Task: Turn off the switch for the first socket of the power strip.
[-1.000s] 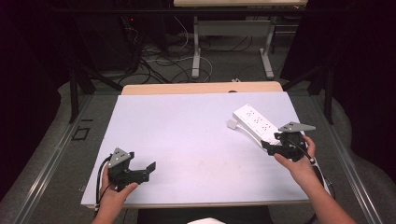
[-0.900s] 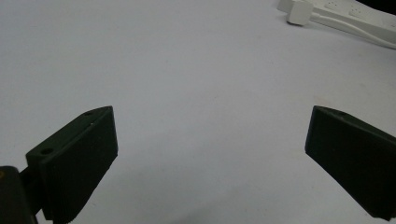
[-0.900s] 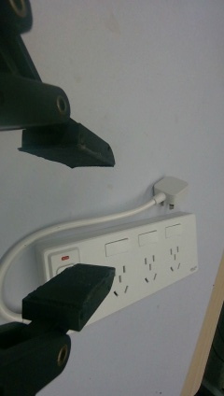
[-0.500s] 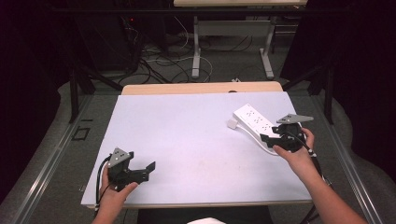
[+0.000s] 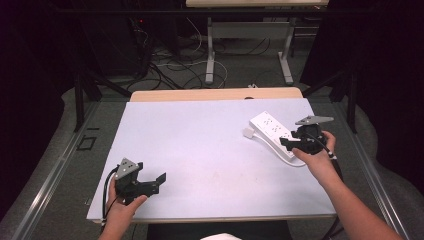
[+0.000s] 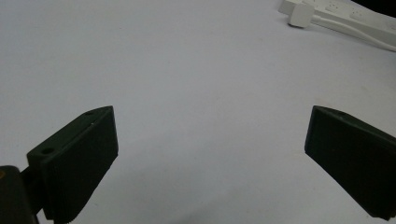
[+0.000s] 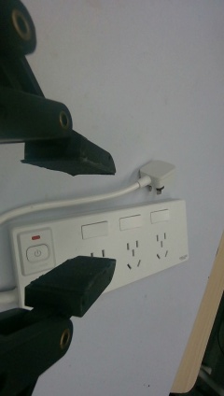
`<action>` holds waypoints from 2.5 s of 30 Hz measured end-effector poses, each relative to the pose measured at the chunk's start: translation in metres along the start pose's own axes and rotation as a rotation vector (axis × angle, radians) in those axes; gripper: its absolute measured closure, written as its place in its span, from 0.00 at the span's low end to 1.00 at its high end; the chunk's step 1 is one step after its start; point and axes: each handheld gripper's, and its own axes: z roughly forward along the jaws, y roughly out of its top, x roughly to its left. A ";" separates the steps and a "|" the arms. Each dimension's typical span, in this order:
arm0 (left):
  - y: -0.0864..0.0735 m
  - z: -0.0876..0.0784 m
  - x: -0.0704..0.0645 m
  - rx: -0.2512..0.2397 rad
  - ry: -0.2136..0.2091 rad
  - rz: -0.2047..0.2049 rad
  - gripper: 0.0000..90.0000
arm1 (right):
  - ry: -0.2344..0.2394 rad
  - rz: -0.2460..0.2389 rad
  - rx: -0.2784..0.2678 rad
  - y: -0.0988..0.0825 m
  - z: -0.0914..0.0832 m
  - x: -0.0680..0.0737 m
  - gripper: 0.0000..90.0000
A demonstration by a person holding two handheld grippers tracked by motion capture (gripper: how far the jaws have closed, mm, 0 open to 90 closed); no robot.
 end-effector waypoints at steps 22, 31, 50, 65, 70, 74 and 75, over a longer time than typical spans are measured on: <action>0.000 0.000 0.000 0.000 0.000 -0.002 0.03 | -0.056 0.020 0.000 0.016 0.017 -0.015 0.54; 0.000 0.000 0.000 -0.001 0.000 -0.002 0.03 | -0.063 0.032 0.021 0.018 0.024 -0.016 0.54; 0.000 -0.001 0.001 0.000 0.001 0.002 0.04 | -0.077 0.047 0.053 0.018 0.038 -0.021 0.70; 0.000 0.000 0.001 0.000 0.002 0.007 0.04 | -0.070 0.052 0.099 0.015 0.051 -0.021 0.89; 0.000 0.000 0.000 0.004 0.001 0.004 0.04 | -0.075 0.079 0.100 0.013 0.053 -0.025 0.95; 0.000 0.000 0.000 0.006 0.000 0.004 0.04 | -0.076 0.100 0.104 0.011 0.055 -0.028 0.99; 0.000 0.001 0.000 0.007 0.000 0.005 0.04 | -0.075 0.101 0.104 0.011 0.055 -0.028 1.00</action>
